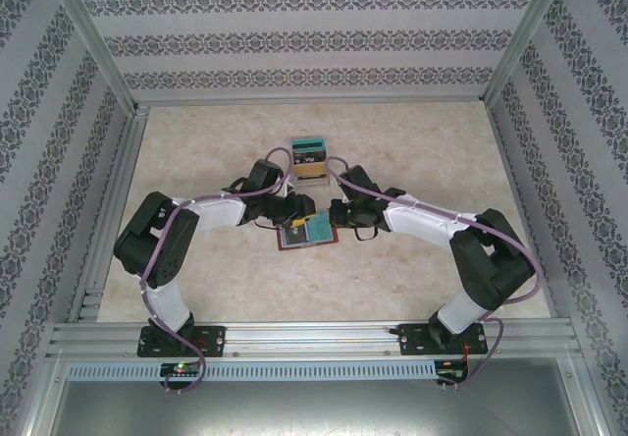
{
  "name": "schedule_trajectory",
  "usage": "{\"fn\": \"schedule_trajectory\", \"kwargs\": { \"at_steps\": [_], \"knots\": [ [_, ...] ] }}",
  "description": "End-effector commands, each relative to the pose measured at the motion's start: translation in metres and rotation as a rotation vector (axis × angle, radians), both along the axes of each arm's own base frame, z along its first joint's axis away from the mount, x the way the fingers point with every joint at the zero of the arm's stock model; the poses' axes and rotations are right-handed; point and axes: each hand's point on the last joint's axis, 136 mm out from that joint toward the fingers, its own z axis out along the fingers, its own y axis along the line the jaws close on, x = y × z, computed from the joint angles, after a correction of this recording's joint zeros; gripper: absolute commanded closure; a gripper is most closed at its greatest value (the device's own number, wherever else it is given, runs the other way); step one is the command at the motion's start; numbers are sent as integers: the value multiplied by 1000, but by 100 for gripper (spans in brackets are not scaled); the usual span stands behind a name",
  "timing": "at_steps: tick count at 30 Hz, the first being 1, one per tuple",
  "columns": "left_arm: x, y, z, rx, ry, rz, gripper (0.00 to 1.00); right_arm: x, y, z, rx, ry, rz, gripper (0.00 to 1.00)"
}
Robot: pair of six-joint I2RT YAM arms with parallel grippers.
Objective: Take the credit cards out of the card holder
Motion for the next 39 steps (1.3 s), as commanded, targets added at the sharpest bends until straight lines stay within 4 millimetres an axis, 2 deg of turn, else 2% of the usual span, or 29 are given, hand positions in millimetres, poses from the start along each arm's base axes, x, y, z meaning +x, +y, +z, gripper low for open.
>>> {"fn": "schedule_trajectory", "kwargs": {
  "at_steps": [1,6,8,15,23,32,39],
  "knots": [
    [-1,17,3,37,-14,40,60,3,20,5,17,-4,70,87],
    [-2,16,-8,36,29,44,63,0,27,-7,-2,27,82,89],
    [-3,16,-11,38,41,47,67,0,23,-13,-27,40,75,90],
    [-7,16,-21,53,78,33,68,-7,9,-29,-96,76,61,92],
    [-8,14,-25,50,89,20,68,-12,22,-44,-82,121,97,92],
    [-11,16,-30,54,98,18,70,-15,35,-44,-75,121,120,92],
    [-13,16,-30,55,96,17,83,-16,33,-47,-81,128,116,92]
  ]
}}
